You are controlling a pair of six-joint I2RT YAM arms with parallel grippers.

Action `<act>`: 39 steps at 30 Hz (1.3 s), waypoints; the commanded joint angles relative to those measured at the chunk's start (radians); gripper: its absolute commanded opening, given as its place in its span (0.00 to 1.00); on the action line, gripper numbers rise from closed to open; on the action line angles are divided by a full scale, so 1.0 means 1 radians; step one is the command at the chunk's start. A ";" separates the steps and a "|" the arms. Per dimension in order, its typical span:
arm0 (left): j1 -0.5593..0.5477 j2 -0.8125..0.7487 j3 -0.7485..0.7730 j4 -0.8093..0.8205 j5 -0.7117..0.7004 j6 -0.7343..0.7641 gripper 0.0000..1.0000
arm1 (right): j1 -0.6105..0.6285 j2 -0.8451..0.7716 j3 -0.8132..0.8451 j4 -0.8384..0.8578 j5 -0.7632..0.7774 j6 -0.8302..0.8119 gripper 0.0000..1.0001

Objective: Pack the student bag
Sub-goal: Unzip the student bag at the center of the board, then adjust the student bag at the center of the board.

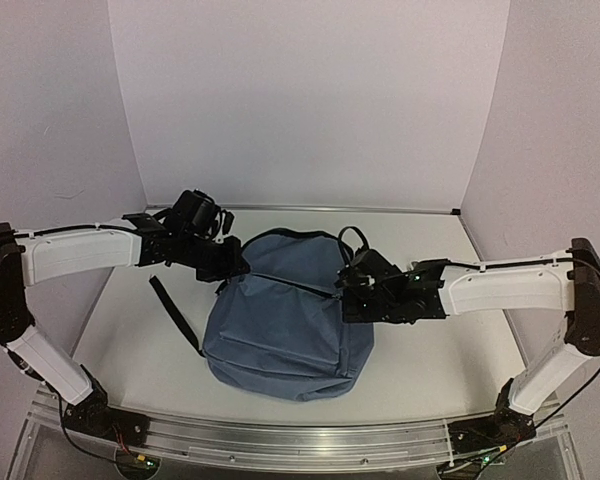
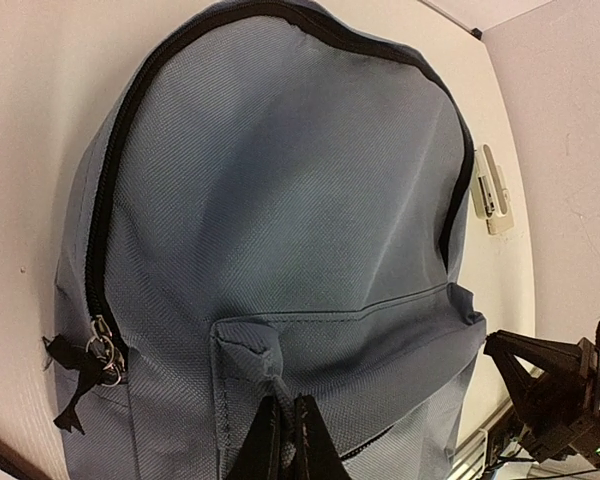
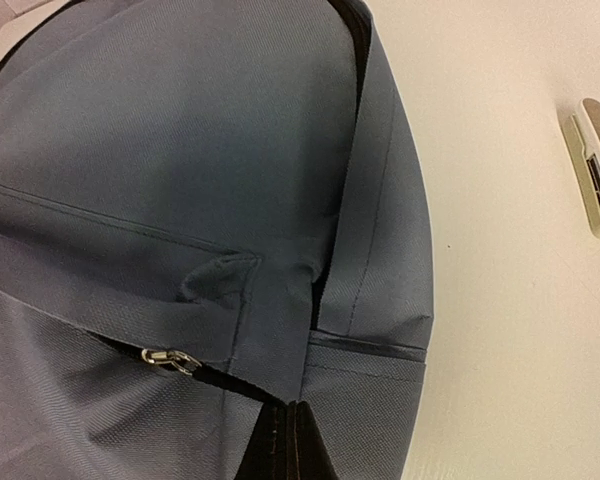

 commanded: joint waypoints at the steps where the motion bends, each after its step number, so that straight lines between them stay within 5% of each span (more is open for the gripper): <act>1: 0.057 -0.054 0.003 0.028 -0.067 0.038 0.00 | -0.019 -0.021 -0.033 -0.105 0.049 0.029 0.00; 7: 0.068 -0.029 0.029 0.041 -0.026 0.067 0.00 | -0.019 -0.040 0.023 -0.105 0.024 -0.029 0.00; 10: 0.068 -0.025 0.062 0.025 0.001 0.080 0.05 | -0.018 -0.084 0.065 -0.104 -0.003 -0.107 0.24; 14: 0.068 -0.063 0.084 -0.019 0.020 0.074 0.54 | -0.018 -0.158 0.124 -0.096 -0.053 -0.249 0.55; 17: 0.067 -0.121 0.066 -0.069 0.031 0.055 0.71 | -0.018 -0.156 0.182 -0.096 -0.079 -0.349 0.64; 30: 0.068 -0.335 -0.195 -0.274 0.256 -0.114 0.99 | -0.016 0.167 0.459 -0.096 -0.217 -0.610 0.70; 39: 0.067 -0.430 -0.378 -0.253 0.328 -0.219 1.00 | -0.017 0.301 0.546 -0.097 -0.258 -0.647 0.67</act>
